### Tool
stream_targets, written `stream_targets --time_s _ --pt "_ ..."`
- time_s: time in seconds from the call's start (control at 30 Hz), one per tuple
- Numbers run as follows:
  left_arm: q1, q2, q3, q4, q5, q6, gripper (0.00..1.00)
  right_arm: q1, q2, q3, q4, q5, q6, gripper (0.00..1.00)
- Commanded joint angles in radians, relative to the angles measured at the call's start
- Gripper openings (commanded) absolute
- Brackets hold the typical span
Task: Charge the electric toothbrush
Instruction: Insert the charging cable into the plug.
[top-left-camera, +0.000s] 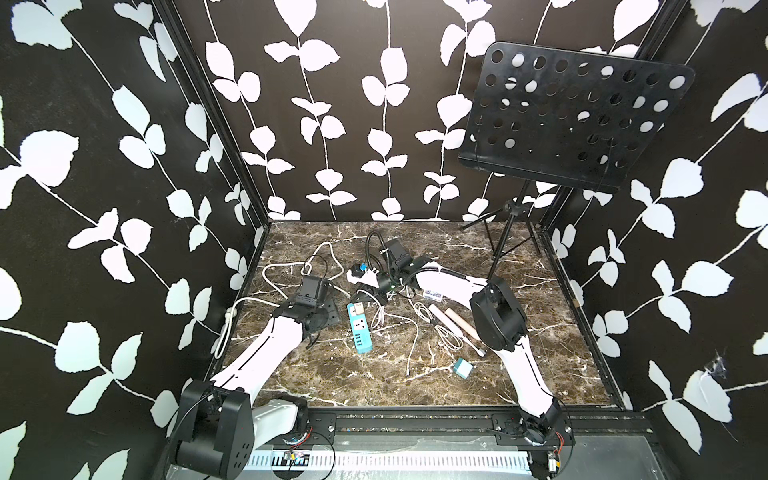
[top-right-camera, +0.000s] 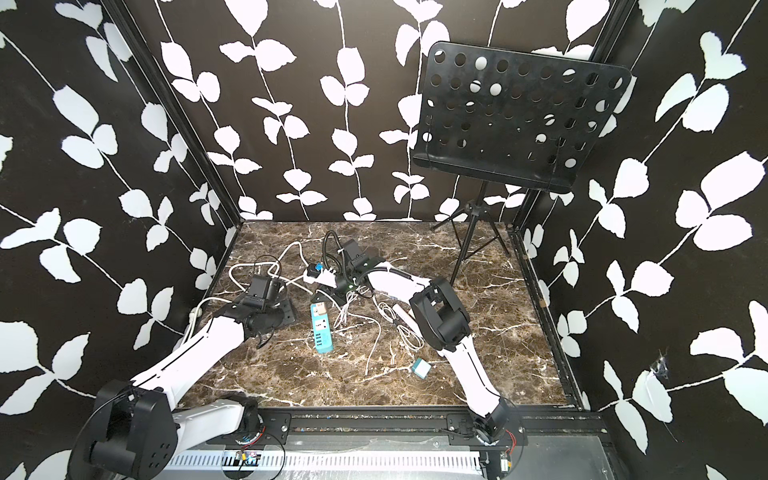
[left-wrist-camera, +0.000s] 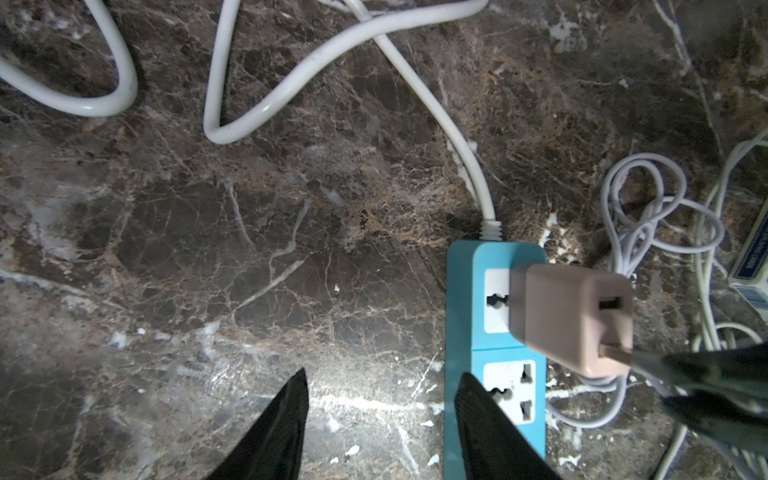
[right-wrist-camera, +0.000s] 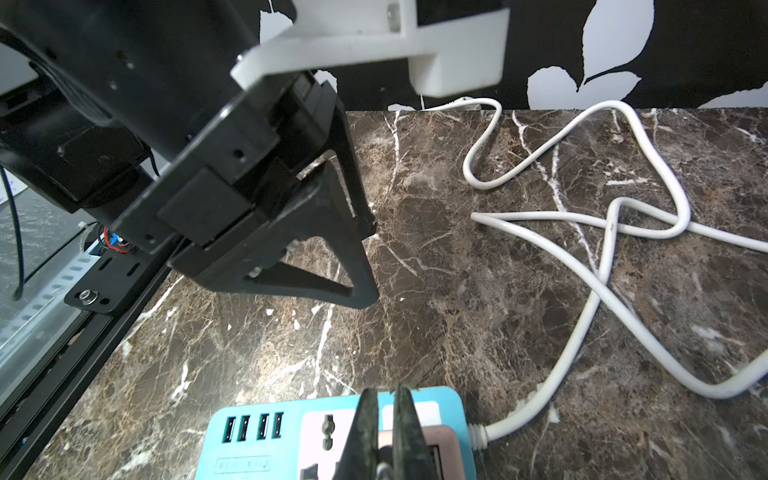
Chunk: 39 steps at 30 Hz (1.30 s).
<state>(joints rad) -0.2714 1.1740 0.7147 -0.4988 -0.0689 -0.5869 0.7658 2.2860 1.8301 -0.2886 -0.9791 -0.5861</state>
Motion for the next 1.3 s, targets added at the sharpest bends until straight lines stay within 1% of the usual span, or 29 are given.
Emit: stream_targets --time_s 0.0,0.13,0.2,0.37,0.47,0.5,0.6,0.67,0.73,0.87,0.93,1.03,1.13,1.27 --pt "0.008 -0.027 -0.020 -0.020 -0.016 0.002 0.59 0.007 -0.011 -0.033 -0.037 0.030 -0.061 0.00" --pt "0.008 -0.028 -0.020 -0.018 -0.016 0.001 0.59 0.007 -0.011 -0.033 -0.054 0.039 -0.108 0.00" --pt "0.008 -0.027 -0.020 -0.017 -0.016 0.002 0.60 0.006 -0.013 -0.035 -0.078 0.087 -0.147 0.00" --pt "0.008 -0.021 -0.019 -0.016 -0.016 0.005 0.60 0.001 0.003 0.026 -0.223 0.079 -0.245 0.00" --pt "0.007 -0.018 -0.015 -0.016 -0.014 0.007 0.60 0.001 0.025 0.041 -0.265 0.059 -0.260 0.00" --pt "0.007 -0.017 -0.015 -0.014 -0.016 0.007 0.60 0.008 0.028 0.050 -0.289 0.072 -0.273 0.00" --pt "0.008 -0.016 -0.015 -0.011 -0.015 0.004 0.60 0.027 0.028 0.050 -0.298 0.104 -0.273 0.00" --pt "0.008 -0.018 -0.014 -0.010 -0.010 0.004 0.60 0.028 0.040 0.078 -0.342 0.099 -0.264 0.00" --pt "0.007 -0.020 -0.010 -0.010 -0.012 0.002 0.60 0.028 0.036 0.072 -0.352 0.095 -0.260 0.00" --pt "0.007 -0.017 -0.009 -0.004 -0.007 0.008 0.60 0.027 0.008 0.012 -0.252 0.091 -0.185 0.00" --pt "0.008 -0.014 -0.005 -0.007 -0.007 0.012 0.60 0.027 0.005 0.017 -0.233 0.095 -0.163 0.04" --pt "0.008 -0.016 -0.001 -0.009 -0.006 0.014 0.60 0.027 -0.005 0.029 -0.206 0.090 -0.135 0.15" --pt "0.008 -0.025 -0.001 -0.008 -0.007 0.013 0.60 0.027 -0.030 0.019 -0.165 0.096 -0.116 0.22" --pt "0.008 -0.031 -0.001 -0.008 -0.010 0.015 0.60 0.014 -0.051 0.011 -0.126 0.093 -0.089 0.36"
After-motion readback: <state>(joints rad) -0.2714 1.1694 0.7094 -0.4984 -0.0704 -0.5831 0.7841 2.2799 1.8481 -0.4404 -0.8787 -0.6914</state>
